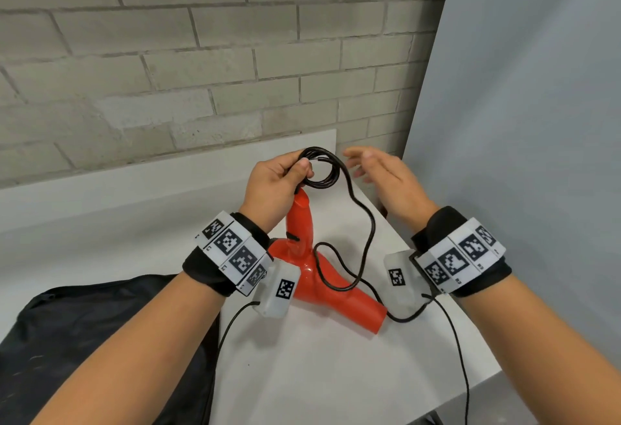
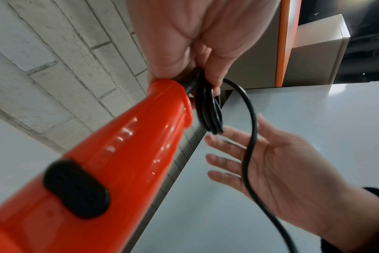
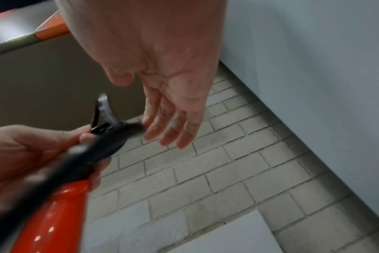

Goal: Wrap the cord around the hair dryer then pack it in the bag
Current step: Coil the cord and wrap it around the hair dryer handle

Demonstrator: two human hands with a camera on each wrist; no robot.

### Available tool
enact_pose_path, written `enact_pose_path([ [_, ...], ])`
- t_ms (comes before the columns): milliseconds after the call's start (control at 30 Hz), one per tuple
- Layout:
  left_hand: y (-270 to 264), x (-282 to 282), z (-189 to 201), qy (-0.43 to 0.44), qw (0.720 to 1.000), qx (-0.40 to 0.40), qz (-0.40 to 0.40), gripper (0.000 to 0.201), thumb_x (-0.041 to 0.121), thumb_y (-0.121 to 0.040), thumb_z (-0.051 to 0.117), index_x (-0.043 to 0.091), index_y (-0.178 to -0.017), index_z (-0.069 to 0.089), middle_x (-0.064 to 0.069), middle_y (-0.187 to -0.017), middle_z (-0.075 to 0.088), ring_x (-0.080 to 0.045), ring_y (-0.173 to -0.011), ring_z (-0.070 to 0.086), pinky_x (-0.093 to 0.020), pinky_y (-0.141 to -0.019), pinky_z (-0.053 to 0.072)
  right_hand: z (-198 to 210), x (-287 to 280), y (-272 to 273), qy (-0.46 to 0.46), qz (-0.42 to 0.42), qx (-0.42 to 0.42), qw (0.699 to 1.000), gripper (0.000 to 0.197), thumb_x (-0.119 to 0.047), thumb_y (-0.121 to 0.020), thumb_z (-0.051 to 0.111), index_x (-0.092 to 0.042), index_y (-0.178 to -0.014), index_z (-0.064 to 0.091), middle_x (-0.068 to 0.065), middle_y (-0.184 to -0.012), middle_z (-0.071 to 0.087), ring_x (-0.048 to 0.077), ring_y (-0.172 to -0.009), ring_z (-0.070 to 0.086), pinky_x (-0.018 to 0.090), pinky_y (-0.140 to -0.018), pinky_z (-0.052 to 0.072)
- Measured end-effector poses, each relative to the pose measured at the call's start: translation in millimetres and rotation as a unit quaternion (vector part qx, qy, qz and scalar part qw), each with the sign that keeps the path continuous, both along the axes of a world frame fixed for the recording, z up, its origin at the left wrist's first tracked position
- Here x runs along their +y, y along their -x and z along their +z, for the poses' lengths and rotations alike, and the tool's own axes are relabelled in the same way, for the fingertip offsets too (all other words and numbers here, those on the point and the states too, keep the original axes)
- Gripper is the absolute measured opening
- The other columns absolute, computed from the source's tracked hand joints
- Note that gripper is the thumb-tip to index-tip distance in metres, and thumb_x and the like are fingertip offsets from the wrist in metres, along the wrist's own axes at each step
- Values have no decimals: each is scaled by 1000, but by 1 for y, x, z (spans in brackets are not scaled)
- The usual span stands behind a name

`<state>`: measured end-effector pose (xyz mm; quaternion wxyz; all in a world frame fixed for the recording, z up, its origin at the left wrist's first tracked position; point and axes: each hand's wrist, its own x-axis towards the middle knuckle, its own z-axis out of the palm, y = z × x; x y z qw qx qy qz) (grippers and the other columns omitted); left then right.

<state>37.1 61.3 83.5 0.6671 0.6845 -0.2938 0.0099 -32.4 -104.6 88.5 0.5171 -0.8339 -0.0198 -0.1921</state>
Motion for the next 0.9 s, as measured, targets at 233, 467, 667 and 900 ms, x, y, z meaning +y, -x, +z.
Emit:
enact_pose_path([
  [233, 6, -5, 2, -15, 1000, -3, 17, 23, 9, -92, 46, 16, -76, 62, 3, -68, 59, -7, -61, 49, -8, -57, 43, -50, -58, 39, 212, -164, 305, 914, 29, -20, -93, 47, -4, -115, 57, 14, -120, 60, 24, -103, 56, 26, -84, 40],
  [467, 7, -9, 3, -35, 999, -4, 22, 30, 10, -91, 46, 21, -68, 62, 0, -67, 58, -8, -56, 47, -11, -52, 43, -101, -58, 60, 338, -116, 567, 742, 55, -46, -90, 47, -5, -127, 48, 10, -129, 57, 22, -92, 52, 26, -78, 40],
  [667, 10, -11, 4, -35, 999, 2, 21, 30, 9, -91, 46, 27, -74, 62, 1, -67, 57, -10, -60, 48, -11, -52, 43, -117, -58, 51, 308, -187, 548, 755, 46, -15, -90, 52, -2, -131, 36, 16, -136, 47, 30, -123, 49, 35, -99, 42],
  [900, 4, -13, 3, -45, 998, 9, 37, 23, 5, -92, 44, -8, -100, 62, 5, -68, 58, 7, -49, 52, -3, -52, 36, -112, -70, 49, 237, -203, 435, 845, 24, -1, -86, 36, -9, -109, 42, 16, -95, 51, 27, -80, 47, 35, -74, 46],
])
